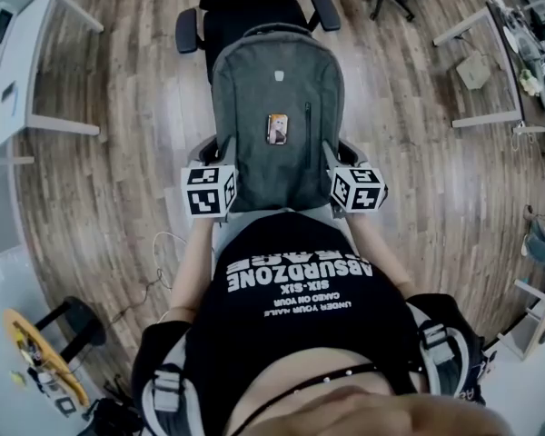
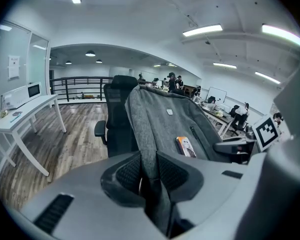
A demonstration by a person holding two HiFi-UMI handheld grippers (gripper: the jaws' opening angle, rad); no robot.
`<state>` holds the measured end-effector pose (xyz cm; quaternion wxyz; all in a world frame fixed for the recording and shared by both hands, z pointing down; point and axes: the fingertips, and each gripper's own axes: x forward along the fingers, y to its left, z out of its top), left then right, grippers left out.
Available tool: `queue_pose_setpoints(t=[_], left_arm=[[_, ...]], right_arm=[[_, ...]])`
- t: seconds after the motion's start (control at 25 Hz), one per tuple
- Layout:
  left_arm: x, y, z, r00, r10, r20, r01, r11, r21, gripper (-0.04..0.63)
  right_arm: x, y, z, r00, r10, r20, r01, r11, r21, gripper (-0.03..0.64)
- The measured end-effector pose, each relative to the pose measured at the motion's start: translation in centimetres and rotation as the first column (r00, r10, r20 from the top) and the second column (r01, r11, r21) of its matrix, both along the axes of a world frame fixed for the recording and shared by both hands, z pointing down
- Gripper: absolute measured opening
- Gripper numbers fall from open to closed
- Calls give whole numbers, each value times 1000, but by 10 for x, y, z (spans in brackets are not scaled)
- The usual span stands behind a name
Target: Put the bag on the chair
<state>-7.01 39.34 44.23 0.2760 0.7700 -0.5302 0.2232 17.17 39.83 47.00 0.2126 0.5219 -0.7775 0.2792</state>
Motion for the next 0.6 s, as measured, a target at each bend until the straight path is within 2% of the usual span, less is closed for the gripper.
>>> queue_pose_setpoints(t=[0.12,0.32,0.6], left_arm=[[-10,-17,4,1000,17,-5,-17,1000,5,83],[-26,-42,8,1000,-5,-18,5,1000,-8,83],[-24,-76,19,999,-11,-34,9,999,-42,83]], right_arm=[[-9,-14,-1,1000,25,6,-25,999,24,100],[-24,-36,-11,999,32,-12,-32,999,44,100],[-22,-72,-1,999,34,-7,-34,999,12,100]])
